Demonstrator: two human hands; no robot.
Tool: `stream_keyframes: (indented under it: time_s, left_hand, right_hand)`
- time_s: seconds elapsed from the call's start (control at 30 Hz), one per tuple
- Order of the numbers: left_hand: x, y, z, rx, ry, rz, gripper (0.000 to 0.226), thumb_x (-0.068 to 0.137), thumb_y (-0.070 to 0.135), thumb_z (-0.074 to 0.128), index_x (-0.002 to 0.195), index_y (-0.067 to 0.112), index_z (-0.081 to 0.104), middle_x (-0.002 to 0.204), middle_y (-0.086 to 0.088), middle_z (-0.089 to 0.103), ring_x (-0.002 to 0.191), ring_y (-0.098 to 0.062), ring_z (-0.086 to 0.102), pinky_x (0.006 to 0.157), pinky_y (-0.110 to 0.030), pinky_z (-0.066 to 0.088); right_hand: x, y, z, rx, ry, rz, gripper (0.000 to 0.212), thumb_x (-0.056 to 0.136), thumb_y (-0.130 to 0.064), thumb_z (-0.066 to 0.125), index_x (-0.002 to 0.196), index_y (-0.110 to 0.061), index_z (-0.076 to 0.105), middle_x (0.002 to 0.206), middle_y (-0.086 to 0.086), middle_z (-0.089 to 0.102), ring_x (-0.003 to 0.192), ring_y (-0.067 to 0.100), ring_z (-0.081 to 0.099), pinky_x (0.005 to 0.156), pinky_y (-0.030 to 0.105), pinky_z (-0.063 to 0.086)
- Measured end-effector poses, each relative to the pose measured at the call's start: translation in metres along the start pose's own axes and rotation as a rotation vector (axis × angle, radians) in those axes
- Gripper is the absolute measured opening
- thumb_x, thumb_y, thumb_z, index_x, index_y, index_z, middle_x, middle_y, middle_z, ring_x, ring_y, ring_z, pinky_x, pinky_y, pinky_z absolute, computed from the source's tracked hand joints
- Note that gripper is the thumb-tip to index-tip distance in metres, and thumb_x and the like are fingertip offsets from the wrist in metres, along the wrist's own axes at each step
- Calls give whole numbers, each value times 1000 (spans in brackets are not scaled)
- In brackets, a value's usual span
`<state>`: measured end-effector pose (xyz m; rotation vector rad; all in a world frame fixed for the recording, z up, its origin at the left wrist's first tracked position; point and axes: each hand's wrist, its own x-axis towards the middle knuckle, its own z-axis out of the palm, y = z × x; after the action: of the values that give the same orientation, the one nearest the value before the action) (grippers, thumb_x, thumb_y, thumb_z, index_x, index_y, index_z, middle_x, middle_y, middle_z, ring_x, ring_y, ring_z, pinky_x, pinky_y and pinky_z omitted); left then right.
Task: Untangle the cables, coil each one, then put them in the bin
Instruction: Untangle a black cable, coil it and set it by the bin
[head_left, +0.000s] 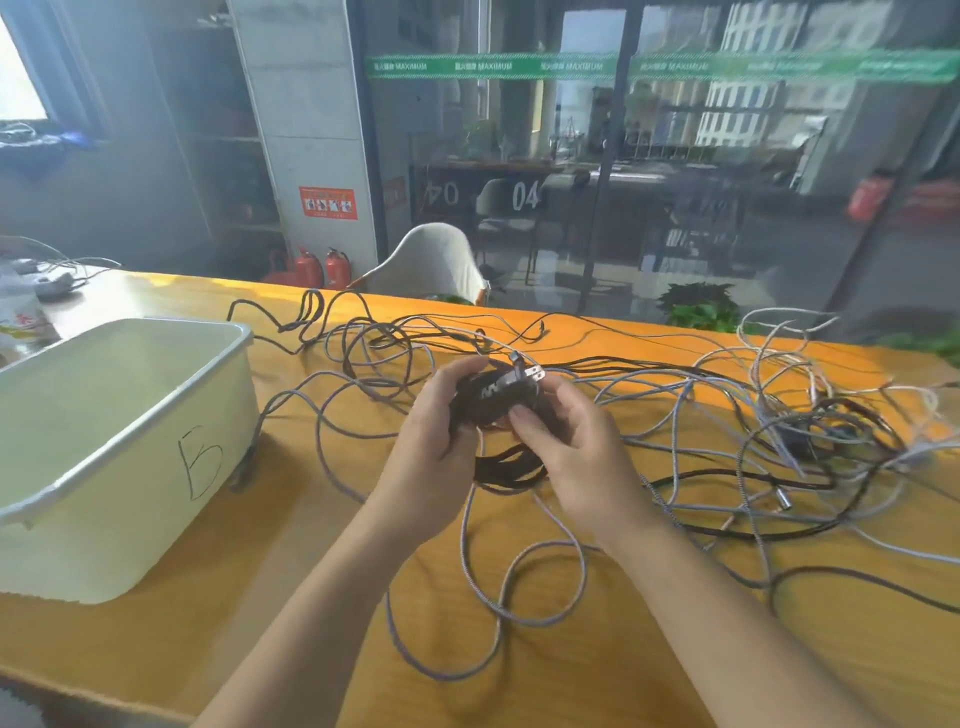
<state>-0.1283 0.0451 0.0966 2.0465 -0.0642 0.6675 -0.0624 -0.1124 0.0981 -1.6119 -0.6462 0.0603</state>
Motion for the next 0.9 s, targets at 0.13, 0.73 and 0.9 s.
stream_keyframes:
  time_s: [0.13, 0.73, 0.9]
  left_hand:
    - [12, -2, 28, -39, -133, 17, 60, 97, -17, 41, 140, 24, 48, 130, 6, 61, 123, -6, 57, 100, -15, 45]
    - [-8, -23, 46, -14, -232, -83, 43, 82, 61, 63, 118, 38, 58, 101, 23, 69, 91, -5, 66, 76, -15, 50]
    - [-9, -25, 49, -60, -161, -142, 33, 86, 59, 64, 111, 39, 58, 86, 7, 68, 73, -16, 61, 63, -21, 48]
  right_hand:
    - [-8, 13, -28, 110, 4, 134, 21, 108, -21, 55, 124, -20, 69, 105, 2, 77, 104, 16, 72, 100, 36, 54]
    - [-21, 43, -41, -91, -63, 207, 34, 104, -51, 48, 117, -30, 72, 95, -20, 72, 91, -3, 66, 84, 17, 48]
    - [-25, 49, -38, -399, -5, -154, 37, 93, -16, 67, 130, -23, 65, 132, -22, 58, 131, 4, 53, 104, 16, 44]
